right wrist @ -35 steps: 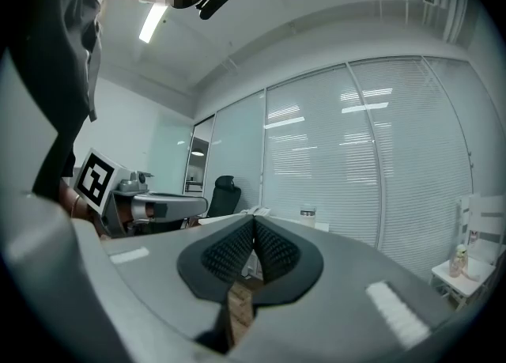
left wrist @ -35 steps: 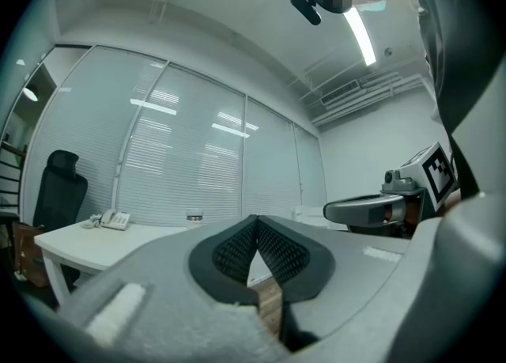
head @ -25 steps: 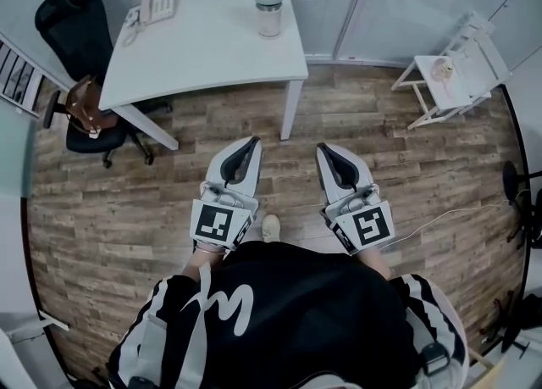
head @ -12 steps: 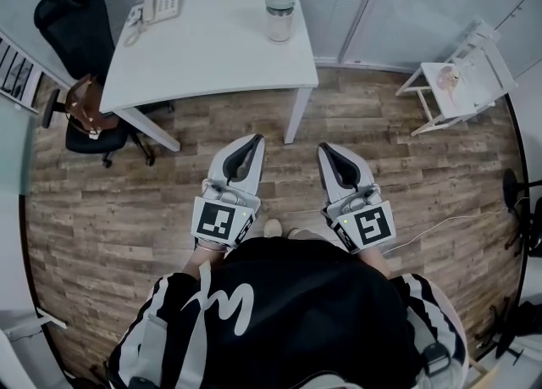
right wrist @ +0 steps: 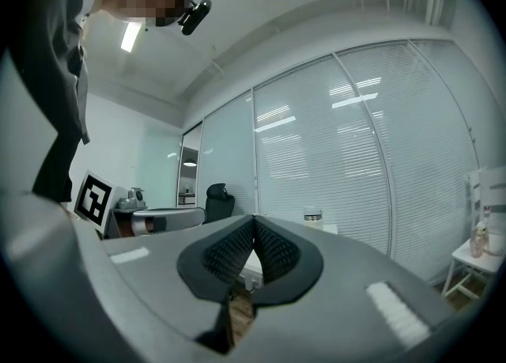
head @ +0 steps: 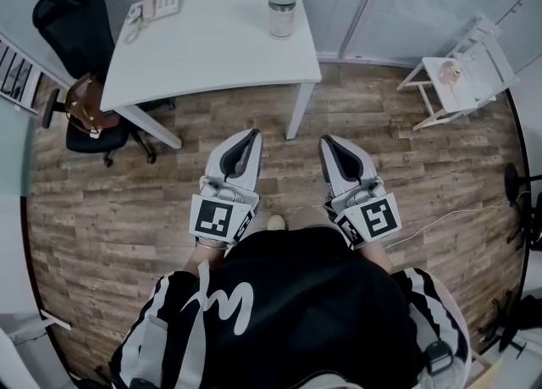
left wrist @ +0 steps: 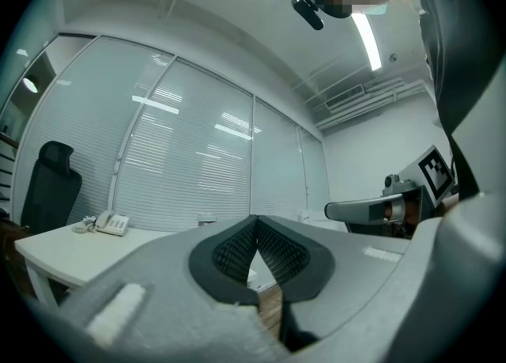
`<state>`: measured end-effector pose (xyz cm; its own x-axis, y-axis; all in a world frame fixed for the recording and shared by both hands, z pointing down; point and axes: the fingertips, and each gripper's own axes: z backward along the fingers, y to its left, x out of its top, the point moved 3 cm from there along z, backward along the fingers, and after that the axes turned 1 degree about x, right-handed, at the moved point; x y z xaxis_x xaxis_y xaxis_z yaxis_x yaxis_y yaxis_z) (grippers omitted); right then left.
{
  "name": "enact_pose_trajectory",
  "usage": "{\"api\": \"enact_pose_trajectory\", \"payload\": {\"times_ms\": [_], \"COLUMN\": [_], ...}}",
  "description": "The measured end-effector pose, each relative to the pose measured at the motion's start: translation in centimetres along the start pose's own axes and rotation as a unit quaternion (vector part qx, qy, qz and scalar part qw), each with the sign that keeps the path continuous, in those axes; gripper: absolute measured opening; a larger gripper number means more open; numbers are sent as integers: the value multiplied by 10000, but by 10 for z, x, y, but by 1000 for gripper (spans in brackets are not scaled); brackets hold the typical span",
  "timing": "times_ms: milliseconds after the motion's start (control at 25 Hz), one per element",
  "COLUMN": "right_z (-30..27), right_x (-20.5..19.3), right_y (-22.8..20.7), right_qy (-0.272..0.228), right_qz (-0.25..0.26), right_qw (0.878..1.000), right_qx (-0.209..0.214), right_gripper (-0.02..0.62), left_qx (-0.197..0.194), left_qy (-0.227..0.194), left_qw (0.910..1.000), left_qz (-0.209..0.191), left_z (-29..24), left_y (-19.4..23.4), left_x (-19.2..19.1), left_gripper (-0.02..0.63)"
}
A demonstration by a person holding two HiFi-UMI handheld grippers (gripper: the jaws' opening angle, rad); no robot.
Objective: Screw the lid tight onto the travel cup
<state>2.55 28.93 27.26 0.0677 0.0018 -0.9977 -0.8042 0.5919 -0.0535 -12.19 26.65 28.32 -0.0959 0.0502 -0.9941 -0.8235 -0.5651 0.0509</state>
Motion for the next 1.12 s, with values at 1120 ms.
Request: {"api": "enact_pose_trajectory", "payload": {"times_ms": [1120], "right_z": [-95], "right_x": [-10], "right_y": [-107], "right_qy": [37], "right_qz": [184], "right_qw": [9998], "right_qx": [119], "right_gripper": [0], "left_qx": [315], "left_qy": [68], "left_qw": [9995], "left_qz": [-30], "left_z": [-119], "left_y": [70], "left_x": [-24], "left_gripper": [2]}}
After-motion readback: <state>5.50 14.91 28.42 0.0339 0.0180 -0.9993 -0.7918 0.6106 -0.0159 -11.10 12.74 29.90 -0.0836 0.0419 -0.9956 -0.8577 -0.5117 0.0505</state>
